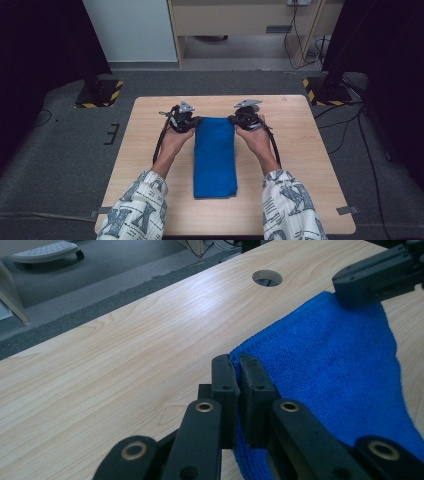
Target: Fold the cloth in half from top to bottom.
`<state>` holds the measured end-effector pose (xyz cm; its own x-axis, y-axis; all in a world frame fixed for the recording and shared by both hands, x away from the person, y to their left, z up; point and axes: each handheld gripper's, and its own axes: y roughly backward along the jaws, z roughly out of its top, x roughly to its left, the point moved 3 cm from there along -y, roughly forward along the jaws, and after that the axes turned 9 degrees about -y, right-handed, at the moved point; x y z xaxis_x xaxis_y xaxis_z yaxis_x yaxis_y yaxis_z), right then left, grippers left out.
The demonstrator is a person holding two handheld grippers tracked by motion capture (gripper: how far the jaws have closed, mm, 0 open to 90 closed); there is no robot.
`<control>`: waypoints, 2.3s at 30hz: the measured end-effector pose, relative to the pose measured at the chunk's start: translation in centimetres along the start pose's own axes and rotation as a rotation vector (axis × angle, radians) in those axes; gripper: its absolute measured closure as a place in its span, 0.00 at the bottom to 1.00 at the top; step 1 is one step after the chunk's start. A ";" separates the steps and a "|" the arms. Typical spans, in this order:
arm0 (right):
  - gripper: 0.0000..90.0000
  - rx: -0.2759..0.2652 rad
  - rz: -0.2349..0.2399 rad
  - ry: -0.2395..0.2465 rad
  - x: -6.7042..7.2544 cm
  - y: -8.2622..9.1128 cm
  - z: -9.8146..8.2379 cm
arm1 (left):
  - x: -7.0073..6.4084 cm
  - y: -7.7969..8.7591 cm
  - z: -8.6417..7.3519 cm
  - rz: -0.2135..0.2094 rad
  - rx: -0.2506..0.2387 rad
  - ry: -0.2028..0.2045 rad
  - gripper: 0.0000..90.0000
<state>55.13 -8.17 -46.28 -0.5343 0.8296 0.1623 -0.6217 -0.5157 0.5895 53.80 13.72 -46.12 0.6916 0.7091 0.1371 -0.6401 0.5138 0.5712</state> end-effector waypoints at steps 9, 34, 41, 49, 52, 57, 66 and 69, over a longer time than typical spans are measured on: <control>0.98 -0.008 0.003 0.007 0.3 0.2 0.7 | 0.3 0.5 0.5 0.013 -0.006 -0.006 0.96; 0.98 -0.026 0.021 0.023 0.6 1.3 0.3 | -0.2 1.3 0.5 -0.002 -0.016 -0.031 0.96; 0.97 -0.034 0.038 0.051 1.2 2.1 -0.4 | -0.9 2.0 0.1 -0.008 -0.023 -0.040 0.96; 0.98 -0.046 0.059 0.049 1.6 3.0 -1.4 | -1.7 2.8 -0.1 -0.020 -0.029 -0.052 0.96; 0.98 -0.050 0.067 0.050 1.5 3.5 -1.7 | -2.1 3.2 -0.2 -0.034 -0.042 -0.055 0.96; 0.97 -0.046 0.076 0.058 1.7 3.9 -2.4 | -2.8 3.6 -0.7 -0.047 -0.038 -0.074 0.96; 0.97 -0.032 0.098 0.088 2.8 4.8 -4.5 | -4.4 4.8 -2.5 -0.080 -0.044 -0.085 0.96; 0.97 -0.030 0.111 0.096 3.3 5.3 -5.1 | -4.8 5.5 -3.2 -0.089 -0.050 -0.082 0.96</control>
<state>47.14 -9.22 -46.69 -0.6522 0.7436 0.1474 -0.5720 -0.6104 0.5480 45.91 14.62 -46.22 0.7701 0.6189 0.1546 -0.5895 0.5978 0.5433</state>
